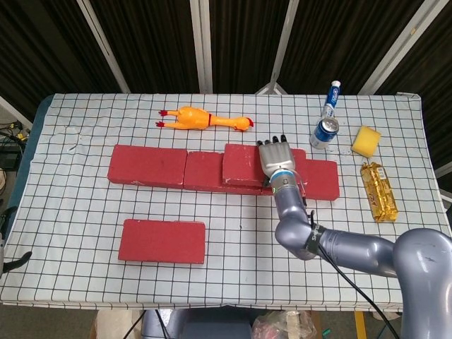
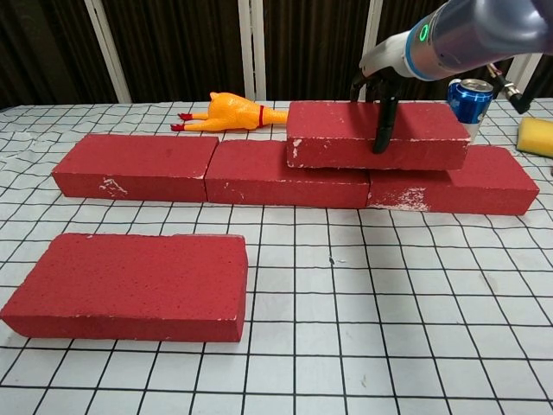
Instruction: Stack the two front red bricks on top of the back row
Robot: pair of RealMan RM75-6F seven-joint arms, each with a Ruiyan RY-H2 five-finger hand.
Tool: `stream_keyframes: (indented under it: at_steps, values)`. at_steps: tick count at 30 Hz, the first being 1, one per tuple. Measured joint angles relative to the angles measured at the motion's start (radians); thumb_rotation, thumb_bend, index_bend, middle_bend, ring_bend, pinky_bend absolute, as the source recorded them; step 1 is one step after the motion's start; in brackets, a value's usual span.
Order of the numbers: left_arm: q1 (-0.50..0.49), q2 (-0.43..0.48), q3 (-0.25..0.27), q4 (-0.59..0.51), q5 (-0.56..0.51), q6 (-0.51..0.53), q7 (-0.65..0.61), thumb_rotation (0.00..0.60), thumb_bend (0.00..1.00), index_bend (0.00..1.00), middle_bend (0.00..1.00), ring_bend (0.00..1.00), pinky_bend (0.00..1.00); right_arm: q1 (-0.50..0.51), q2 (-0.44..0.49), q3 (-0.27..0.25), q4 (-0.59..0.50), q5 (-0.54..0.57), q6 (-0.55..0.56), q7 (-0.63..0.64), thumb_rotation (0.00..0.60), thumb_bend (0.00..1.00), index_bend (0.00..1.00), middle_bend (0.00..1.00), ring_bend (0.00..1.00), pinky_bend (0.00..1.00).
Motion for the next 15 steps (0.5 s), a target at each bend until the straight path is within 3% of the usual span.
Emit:
stream_keyframes:
  at_steps: [15]
  values:
    - [-0.006,-0.004,-0.001,0.004,-0.01,-0.009,0.008,0.6,0.0,0.16,0.0,0.0,0.12,0.018,-0.067,-0.006,0.063,0.01,0.022,-0.019,0.6,0.16,0.27,0.29,0.1,0.0]
